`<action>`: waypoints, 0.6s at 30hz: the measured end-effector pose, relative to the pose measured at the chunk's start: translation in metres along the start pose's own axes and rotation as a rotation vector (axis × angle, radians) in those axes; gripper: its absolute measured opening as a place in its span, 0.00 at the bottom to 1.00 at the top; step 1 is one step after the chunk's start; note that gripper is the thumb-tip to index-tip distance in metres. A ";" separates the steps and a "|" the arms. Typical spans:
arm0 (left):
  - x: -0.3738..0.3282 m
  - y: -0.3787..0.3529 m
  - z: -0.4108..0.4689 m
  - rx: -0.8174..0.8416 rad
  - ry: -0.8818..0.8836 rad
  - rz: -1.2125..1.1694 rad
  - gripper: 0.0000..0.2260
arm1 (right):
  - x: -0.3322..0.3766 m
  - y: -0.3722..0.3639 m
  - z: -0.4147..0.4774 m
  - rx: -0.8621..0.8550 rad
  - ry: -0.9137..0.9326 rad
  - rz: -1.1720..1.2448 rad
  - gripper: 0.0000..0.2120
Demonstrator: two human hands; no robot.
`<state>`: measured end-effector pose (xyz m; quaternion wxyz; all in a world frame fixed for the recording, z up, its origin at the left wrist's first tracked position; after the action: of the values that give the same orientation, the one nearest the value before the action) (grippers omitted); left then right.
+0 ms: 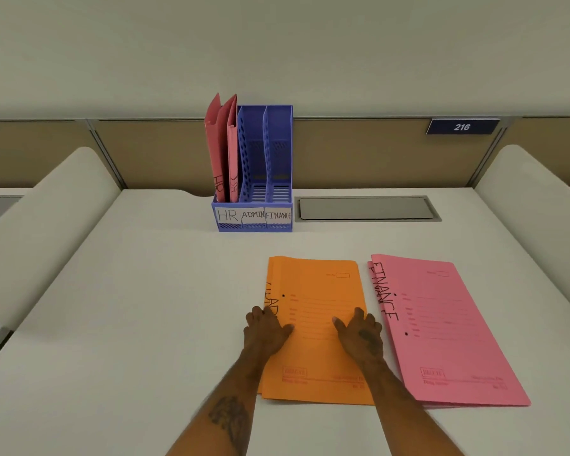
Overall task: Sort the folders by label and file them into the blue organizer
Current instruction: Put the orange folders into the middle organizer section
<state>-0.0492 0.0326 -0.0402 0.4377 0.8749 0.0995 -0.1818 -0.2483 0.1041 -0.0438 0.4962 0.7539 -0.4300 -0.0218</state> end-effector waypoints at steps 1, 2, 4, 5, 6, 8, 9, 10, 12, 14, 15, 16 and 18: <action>-0.001 0.001 0.001 0.018 0.024 -0.041 0.32 | 0.001 0.000 0.000 -0.008 -0.007 0.031 0.34; -0.003 0.003 0.002 0.031 0.044 -0.086 0.32 | 0.002 0.002 0.001 -0.015 -0.015 0.059 0.34; -0.004 0.006 0.002 0.035 0.056 -0.184 0.33 | 0.002 0.004 0.003 -0.017 -0.033 0.110 0.33; -0.005 0.008 0.002 0.027 0.042 -0.247 0.34 | 0.002 0.005 0.004 -0.015 -0.043 0.135 0.33; -0.006 0.010 0.001 0.021 0.008 -0.331 0.35 | 0.002 0.007 0.005 -0.011 -0.053 0.159 0.34; -0.009 0.014 -0.004 0.026 -0.100 -0.541 0.37 | 0.003 0.011 0.006 -0.004 -0.069 0.205 0.35; -0.013 0.016 -0.007 0.036 -0.154 -0.622 0.38 | 0.005 0.013 0.008 0.003 -0.075 0.223 0.35; -0.017 0.019 -0.010 0.042 -0.196 -0.673 0.38 | 0.007 0.017 0.009 0.012 -0.079 0.236 0.36; -0.027 0.025 -0.016 0.019 -0.258 -0.701 0.36 | 0.014 0.025 0.010 0.034 -0.073 0.242 0.37; -0.039 0.034 -0.020 -0.026 -0.305 -0.675 0.33 | 0.026 0.039 0.011 0.043 -0.035 0.238 0.38; -0.045 0.039 -0.021 -0.046 -0.330 -0.667 0.32 | 0.034 0.049 0.012 0.037 -0.003 0.243 0.38; -0.052 0.045 -0.022 -0.063 -0.356 -0.666 0.31 | 0.045 0.060 0.013 0.027 0.036 0.257 0.38; -0.065 0.057 -0.026 -0.096 -0.402 -0.670 0.29 | 0.073 0.088 0.011 -0.003 0.132 0.300 0.36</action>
<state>-0.0841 0.0182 0.0418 0.4052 0.7196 0.3002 -0.4773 -0.2631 0.0349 0.0467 0.5223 0.6804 -0.5039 0.1015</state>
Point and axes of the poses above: each hand's wrist, its own z-axis towards the middle knuckle, its own y-axis out of the back of the hand, x = y × z, the point moved 1 cm from there along z, towards the middle knuckle, and after that the axes turned 11 degrees about x, right-handed, at the moved point
